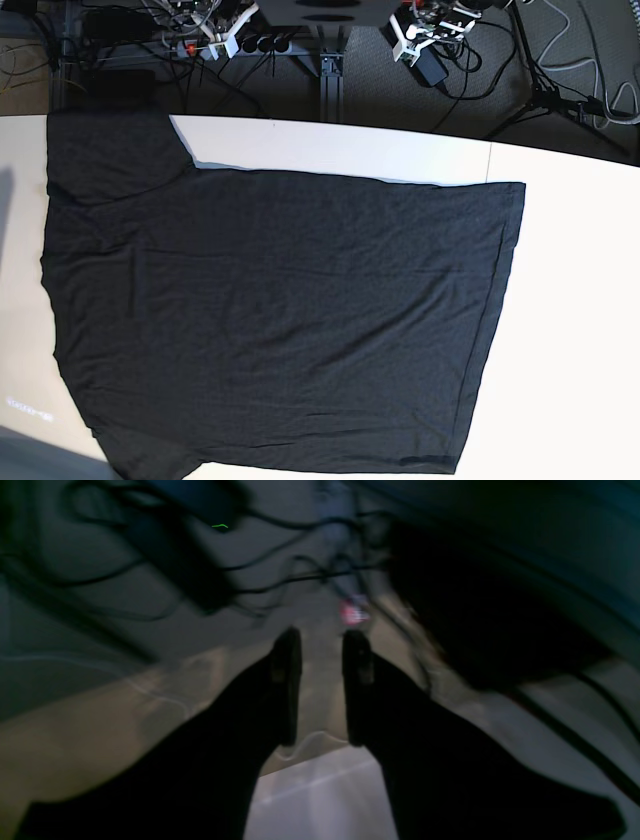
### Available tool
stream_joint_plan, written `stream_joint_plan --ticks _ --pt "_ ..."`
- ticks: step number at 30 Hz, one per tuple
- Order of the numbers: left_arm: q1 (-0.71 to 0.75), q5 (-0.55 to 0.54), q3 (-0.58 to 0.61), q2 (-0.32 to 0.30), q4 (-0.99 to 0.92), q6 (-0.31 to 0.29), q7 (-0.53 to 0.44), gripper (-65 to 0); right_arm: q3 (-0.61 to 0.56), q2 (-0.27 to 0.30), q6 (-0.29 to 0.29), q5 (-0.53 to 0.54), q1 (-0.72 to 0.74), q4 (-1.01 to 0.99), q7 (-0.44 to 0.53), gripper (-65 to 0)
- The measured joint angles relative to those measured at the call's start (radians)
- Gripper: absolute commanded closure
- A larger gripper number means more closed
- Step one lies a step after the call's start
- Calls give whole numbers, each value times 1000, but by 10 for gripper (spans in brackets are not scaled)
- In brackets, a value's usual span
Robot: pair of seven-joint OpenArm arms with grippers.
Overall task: Fold the T-shirt properly
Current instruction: 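Move both grippers down to the shirt's shoulder corners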
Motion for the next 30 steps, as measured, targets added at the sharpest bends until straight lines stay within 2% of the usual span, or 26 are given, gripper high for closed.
stream_joint_plan --ticks 3,5,9,12,17,20,23,26,30 --pt "48 -41 -85 -27 87 -86 -1 -181 -1 29 0 42 -56 53 2 0" --pt "95 -46 -164 -43 164 -121 5 -181 0 58 0 79 -97 90 0 0" --pt "208 -42 -307 -62 359 -209 68 -181 -1 121 17 187 -188 190 0 0" --pt "296 -85 -372 -65 516 -237 74 -181 -2 165 23 291 -268 284 -18 0" --pt "426 -133 -406 -101 760 -258 77 -204 -4 249 24 404 -431 474 -77 -9" --pt "502 -128 -409 -133 911 -266 82 -227 -4 299 24 483 -531 618 -118 -138" --pt "569 -165 -407 -163 1073 -304 119 -228 -4 350 24 608 -634 779 -153 -279" --pt "627 -245 -428 -186 1241 -310 222 -239 56 391 26 725 -726 940 -221 -309" --pt "685 -360 -502 -207 1448 -311 298 -311 243 401 25 897 -773 1126 -364 -309"
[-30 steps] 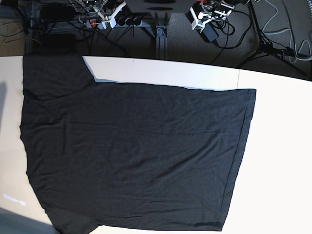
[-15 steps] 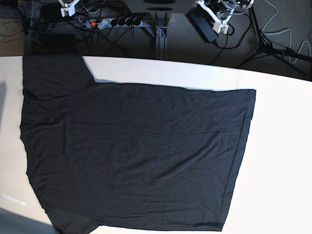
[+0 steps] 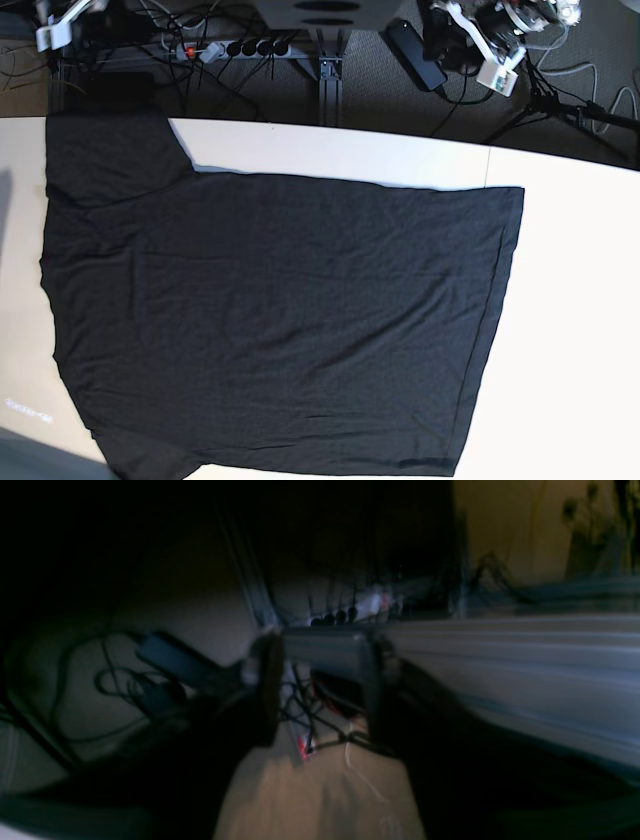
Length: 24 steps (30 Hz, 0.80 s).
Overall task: Fold the T-shirt properly
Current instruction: 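Move both grippers down to the shirt's shoulder corners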
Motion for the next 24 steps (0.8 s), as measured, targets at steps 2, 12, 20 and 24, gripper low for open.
stream_joint_plan --ticks 2,12,20,24 --pt "19 -54 -42 -20 83 0 7 -317 82 18 0 98 6 65 -56 -314" --pt "36 -94 -114 -101 220 0 28 -353 198 216 1 136 242 -37 -143 -362" --pt "35 -127 -142 -116 220 0 43 -353 181 297 2 240 496 -341 -225 -362" --pt "2 -186 -168 -116 220 0 138 -353 94 290 2 241 543 -399 -277 -362"
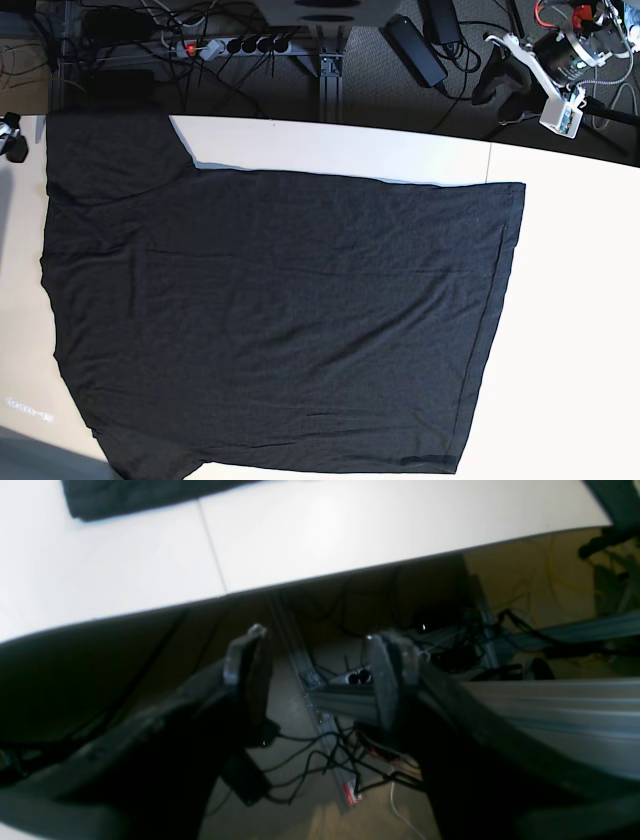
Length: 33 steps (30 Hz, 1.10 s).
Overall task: Fold the T-shirt properly
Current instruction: 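Move both grippers down to the shirt's shoulder corners, then grasp the black T-shirt's shoulder edges with both grippers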
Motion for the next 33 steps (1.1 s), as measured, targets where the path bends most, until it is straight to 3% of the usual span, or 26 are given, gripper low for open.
stream_joint_plan --ticks 9,13,23,33 --pt "-113 -29 -18 -51 -33 2 4 -353 -124 -38 0 21 33 0 31 -362" --pt "-205 -55 -18 -76 -146 4 5 -353 -124 -66 0 29 34 2 27 -362" --pt "-427 -109 -18 -92 -472 2 11 -355 -124 -74 0 32 36 3 7 -362" --pt "-495 -143 117 -95 -518 -7 -1 -355 -123 -74 -1 40 39 3 -29 -362"
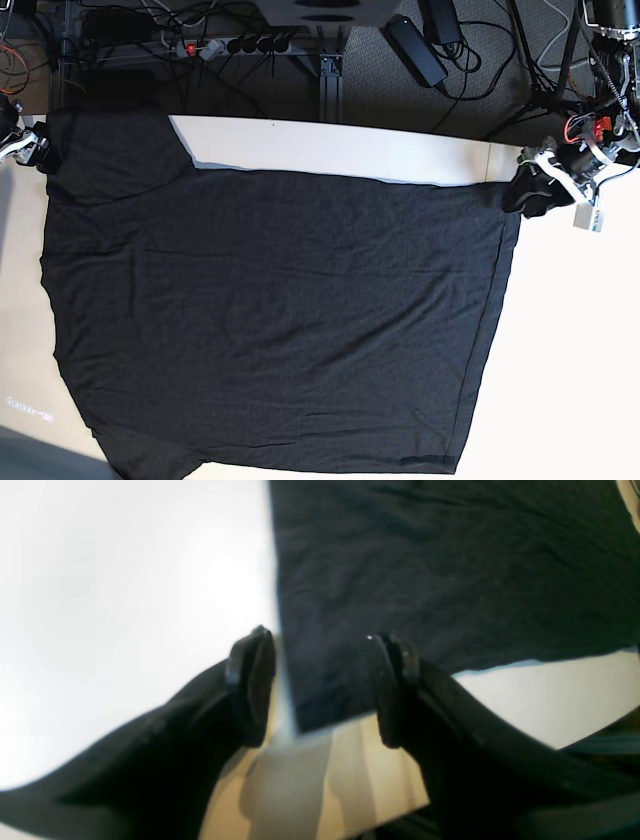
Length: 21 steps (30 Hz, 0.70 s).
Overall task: Fold the T-shirt properly
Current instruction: 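Grasp the black T-shirt's shoulder edges with both grippers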
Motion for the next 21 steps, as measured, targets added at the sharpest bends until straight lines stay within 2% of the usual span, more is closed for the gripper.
stream_joint_plan --ticks 8,17,21 --pt "-8 9 55 45 -6 -2 -42 -355 0 -1 0 32 0 1 -31 -362" --pt "-11 -6 54 60 -26 -10 -56 -355 4 -58 0 86 0 4 -51 -362" --pt "-11 -7 54 60 -26 -10 -56 -355 4 -78 0 108 3 4 -92 -362"
